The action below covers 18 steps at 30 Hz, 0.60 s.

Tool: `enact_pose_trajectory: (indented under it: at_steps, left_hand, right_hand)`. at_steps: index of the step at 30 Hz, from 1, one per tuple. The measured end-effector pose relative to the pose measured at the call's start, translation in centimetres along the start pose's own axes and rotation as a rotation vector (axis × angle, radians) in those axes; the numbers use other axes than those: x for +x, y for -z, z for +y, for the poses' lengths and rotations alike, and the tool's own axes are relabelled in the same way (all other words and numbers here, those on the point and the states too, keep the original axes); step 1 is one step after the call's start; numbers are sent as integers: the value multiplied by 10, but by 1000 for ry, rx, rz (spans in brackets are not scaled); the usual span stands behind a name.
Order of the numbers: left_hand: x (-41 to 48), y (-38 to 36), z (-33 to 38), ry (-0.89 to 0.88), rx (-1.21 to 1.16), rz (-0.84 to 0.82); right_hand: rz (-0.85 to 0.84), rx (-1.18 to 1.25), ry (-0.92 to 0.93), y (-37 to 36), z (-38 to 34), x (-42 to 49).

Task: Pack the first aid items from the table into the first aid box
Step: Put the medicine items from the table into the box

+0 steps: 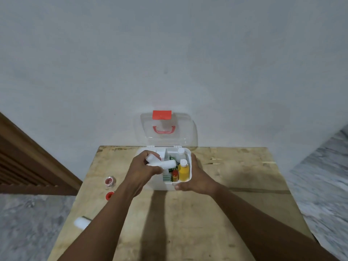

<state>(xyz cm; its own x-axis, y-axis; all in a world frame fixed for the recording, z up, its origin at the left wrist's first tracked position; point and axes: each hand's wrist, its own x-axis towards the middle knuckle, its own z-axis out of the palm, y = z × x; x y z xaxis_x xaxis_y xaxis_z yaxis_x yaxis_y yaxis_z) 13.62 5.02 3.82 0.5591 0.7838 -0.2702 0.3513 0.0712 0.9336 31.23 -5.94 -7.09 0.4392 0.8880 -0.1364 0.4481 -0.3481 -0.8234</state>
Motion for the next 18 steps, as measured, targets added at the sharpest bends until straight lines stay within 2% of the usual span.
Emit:
enact_pose_trajectory:
  at_steps: [7,11,15,18]
  left_hand:
    - [20,-14,8,-19,401,-118]
    - [26,-25,7,-68,642,-175]
    - [27,-36,8,-131,747,-171]
    - [30,-40,9,-164,850,-229]
  right_hand:
    - [-54,90,-60,2,-7,-2]
    - [-4,77,-37,3,-8,-1]
    - [0,90,-24,4,-3,-4]
    - [2,78,-37,2,-1,-3]
